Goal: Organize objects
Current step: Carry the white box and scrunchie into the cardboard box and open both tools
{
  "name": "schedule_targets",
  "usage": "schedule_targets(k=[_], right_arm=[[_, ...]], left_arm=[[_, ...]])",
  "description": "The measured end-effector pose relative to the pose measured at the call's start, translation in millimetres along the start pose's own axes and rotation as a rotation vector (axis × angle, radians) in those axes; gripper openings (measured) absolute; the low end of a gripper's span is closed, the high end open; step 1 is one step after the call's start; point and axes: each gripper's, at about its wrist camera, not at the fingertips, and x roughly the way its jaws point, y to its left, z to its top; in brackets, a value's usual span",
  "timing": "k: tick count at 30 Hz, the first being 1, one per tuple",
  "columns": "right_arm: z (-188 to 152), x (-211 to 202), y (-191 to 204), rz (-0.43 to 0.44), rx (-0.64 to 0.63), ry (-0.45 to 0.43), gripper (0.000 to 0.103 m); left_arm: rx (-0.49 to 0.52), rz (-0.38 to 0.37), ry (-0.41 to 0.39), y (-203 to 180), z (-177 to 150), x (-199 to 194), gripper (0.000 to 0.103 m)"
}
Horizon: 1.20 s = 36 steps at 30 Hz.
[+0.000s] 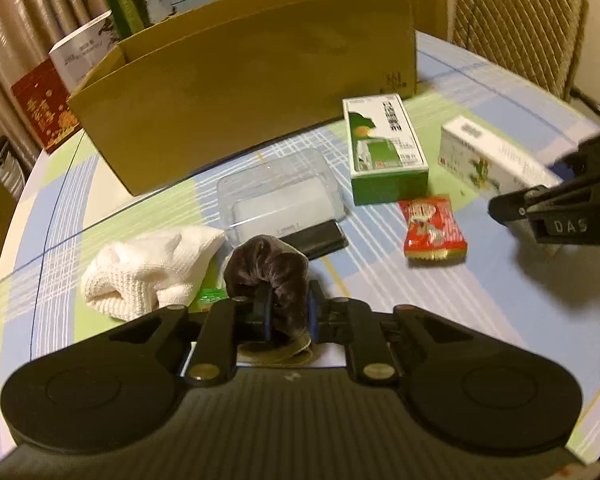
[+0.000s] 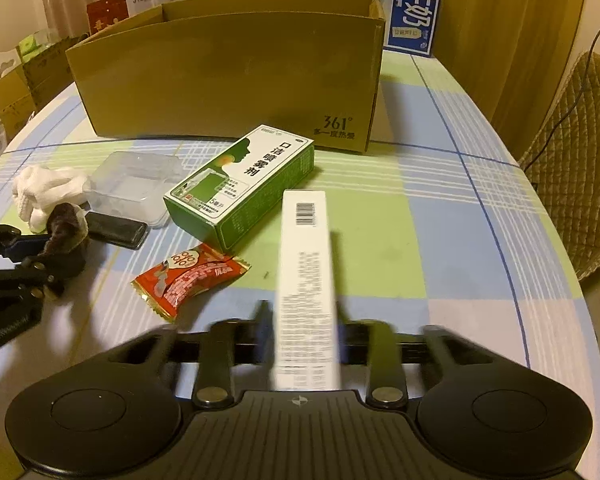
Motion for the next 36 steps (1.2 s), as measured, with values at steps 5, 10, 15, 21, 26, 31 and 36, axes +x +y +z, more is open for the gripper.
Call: schedule_targets(k=[5,10,15,21,26,31,36], right_arm=[[0.6,-6.0,4.0,0.003,-0.024,-0.02,0.023],[5.4,-18.9,4.5,0.019,0.004,-0.058,0.023],[11.0,-33.7,7.5,0.034,0.011,-0.097,0.022],[19.8,-46.2,13.3,0.059,0.013,-0.118,0.023],[29.6,-55.1,16.1,0.073,0.01,-0.144,0.023],[34.9,-59.7,17.2,0.09,0.014,-0.159,0.023],[56.1,-67.8,19.6,0.104,0.012,-0.203,0.023]], left_arm=[[-0.031,-0.007,-0.009,1.4,7.4,-10.1,0.012],[-0.061,-0.038,-0.033,-0.5,16.3,-22.9,0.012],[-0.087,-0.05,-0.051,-0.3,22.8,-34.4,0.012],[-0.119,-0.053,-0.078,3.2,35.6,-47.5,0.012],[-0.14,-0.048,-0.111,8.1,45.0,-57.7,0.012],[-0.17,-0.049,-0.115,14.7,49.6,-61.4,0.012],[-0.203,-0.048,-0.136,26.7,64.2,-69.7,0.012]])
